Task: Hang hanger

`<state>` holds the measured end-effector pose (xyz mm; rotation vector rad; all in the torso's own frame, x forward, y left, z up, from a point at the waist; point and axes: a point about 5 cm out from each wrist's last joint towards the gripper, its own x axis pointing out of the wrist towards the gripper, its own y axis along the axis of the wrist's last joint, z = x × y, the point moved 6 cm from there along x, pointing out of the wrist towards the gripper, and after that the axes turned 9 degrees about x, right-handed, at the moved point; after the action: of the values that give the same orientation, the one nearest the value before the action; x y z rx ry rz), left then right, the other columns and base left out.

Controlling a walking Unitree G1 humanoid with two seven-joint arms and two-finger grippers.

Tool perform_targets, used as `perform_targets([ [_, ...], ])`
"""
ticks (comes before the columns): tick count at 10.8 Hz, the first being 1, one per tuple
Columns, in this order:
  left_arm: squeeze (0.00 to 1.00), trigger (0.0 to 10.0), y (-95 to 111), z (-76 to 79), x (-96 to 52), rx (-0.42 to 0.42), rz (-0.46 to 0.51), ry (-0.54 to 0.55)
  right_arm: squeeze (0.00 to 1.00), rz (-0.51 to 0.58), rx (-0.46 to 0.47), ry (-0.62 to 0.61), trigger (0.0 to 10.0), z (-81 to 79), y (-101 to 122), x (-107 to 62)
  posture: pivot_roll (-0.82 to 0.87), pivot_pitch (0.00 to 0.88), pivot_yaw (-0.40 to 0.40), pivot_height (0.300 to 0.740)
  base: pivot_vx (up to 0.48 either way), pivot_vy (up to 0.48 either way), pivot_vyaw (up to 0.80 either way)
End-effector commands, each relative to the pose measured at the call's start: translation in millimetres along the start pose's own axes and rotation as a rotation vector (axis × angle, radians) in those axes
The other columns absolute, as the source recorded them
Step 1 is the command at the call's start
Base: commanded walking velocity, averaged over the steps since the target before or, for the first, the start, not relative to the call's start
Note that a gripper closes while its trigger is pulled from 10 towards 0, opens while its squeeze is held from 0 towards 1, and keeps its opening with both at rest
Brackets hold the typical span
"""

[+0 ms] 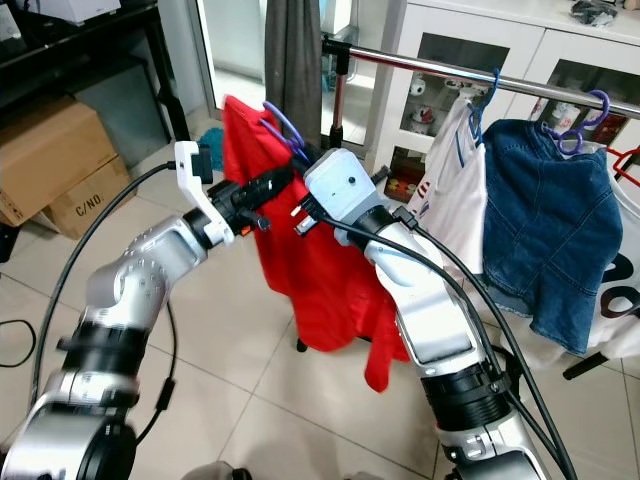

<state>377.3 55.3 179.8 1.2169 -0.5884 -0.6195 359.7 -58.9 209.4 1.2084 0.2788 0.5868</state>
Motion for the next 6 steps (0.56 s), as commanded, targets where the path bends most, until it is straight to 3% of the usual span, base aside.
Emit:
perform_targets([
  [1, 0.00, 0.0, -8, -1.5, -3.6, 0.044, -0.063, 0.049, 0.00, -0.111, 0.010, 0.004, 0.0, 1.3, -23, -2.8, -0.12, 0.000, 0.038, 0.740, 0.000, 0.000, 0.00],
  [4, 0.00, 0.0, -15, 0.9, -19.1, 0.170, -0.153, 0.093, 0.00, -0.323, 0.080, 0.012, 0.0, 2.1, -79, -17.6, -0.09, 0.000, 0.009, 0.740, 0.000, 0.000, 0.00],
  [5, 0.00, 0.0, -11, -6.1, -22.5, 0.191, -0.158, 0.150, 0.00, -0.368, 0.078, 0.030, 0.0, 0.8, -91, -21.7, -0.09, 0.000, 0.008, 0.740, 0.000, 0.000, 0.00],
  [6, 0.00, 0.0, -10, -25.6, -30.5, 0.245, -0.182, 0.253, 0.00, -0.368, 0.087, 0.063, 0.0, -2.1, -90, -22.8, -0.09, 0.000, 0.002, 0.740, 0.000, 0.000, 0.00],
])
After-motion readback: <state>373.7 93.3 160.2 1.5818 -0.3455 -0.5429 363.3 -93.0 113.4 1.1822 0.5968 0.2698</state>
